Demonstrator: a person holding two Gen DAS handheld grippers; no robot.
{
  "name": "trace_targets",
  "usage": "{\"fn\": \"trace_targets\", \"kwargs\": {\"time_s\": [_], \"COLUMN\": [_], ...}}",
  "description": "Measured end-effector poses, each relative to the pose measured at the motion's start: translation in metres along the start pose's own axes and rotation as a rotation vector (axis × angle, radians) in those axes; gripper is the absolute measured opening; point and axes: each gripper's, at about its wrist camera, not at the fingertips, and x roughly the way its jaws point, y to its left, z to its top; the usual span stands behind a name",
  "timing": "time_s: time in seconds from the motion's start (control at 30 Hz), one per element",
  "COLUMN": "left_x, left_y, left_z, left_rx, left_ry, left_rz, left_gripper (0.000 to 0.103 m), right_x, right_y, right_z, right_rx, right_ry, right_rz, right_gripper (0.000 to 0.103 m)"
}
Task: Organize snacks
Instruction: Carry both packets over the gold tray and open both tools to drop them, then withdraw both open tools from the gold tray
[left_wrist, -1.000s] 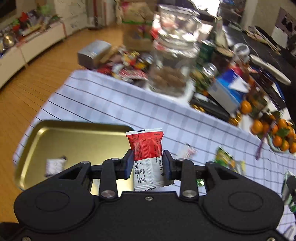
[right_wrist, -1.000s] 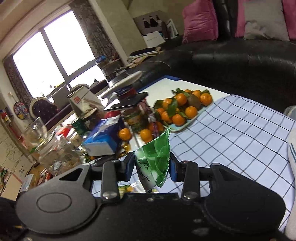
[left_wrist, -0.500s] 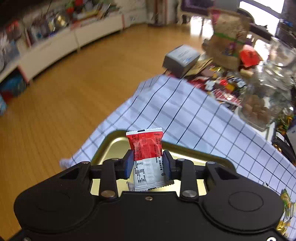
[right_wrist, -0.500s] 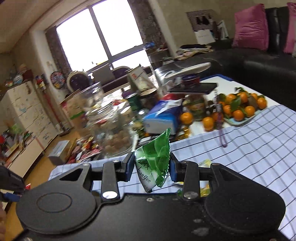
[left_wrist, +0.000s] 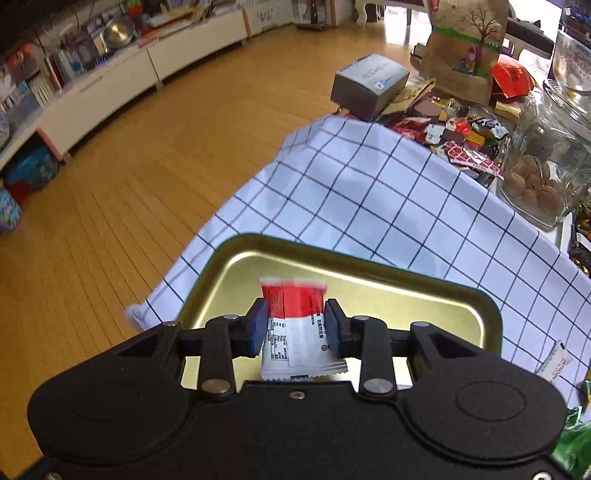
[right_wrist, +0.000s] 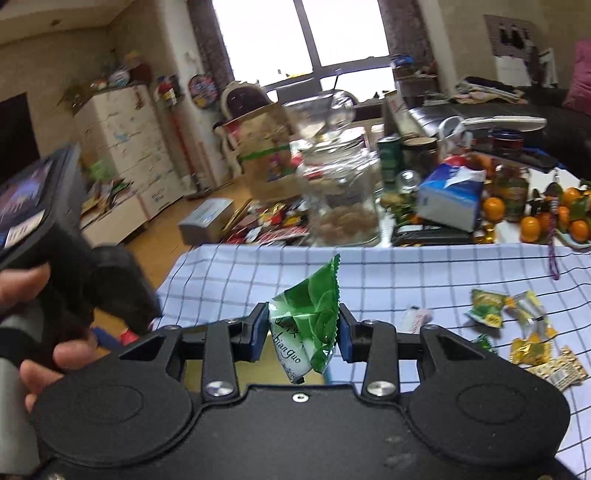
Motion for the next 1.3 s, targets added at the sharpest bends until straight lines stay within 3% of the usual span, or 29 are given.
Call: {"fn": "trace_targets", "kwargs": {"time_s": [0.17, 0.8, 0.97, 1.07, 1.3], "left_x": [-0.003, 0.005, 0.007, 0.006, 0.006], "left_y": [0.0, 0.007, 0.006, 0.0, -0.017], "left_z": [0.001, 0.0, -0.001, -0.003, -0.009], "left_rx": [0.028, -0.012, -0.013, 0.014, 0.076], "left_ry": [-0.044, 0.011, 0.028, 0.027, 0.054], "left_rz": [0.029, -0.002, -0.003, -0.006, -0.009], "left_gripper": [0.036, 0.037, 0.037, 0.037, 0.037], "right_x": [0.002, 0.012, 0.008, 0.007, -0.001], "right_y": [0.008, 0.012, -0.005, -0.018, -0.047], "right_z": [-0.006, -0.015, 0.0, 0.011, 0.038], "right_rx": [-0.004, 0.036, 0.203, 0.306, 0.362], "right_ry": [0.045, 0.114, 0.12, 0.139, 0.261], "right_rz": [0.046, 0.067, 0.066, -0.001, -0.264], "right_gripper": [0.04, 0.043, 0.043, 0.043, 0.044]}}
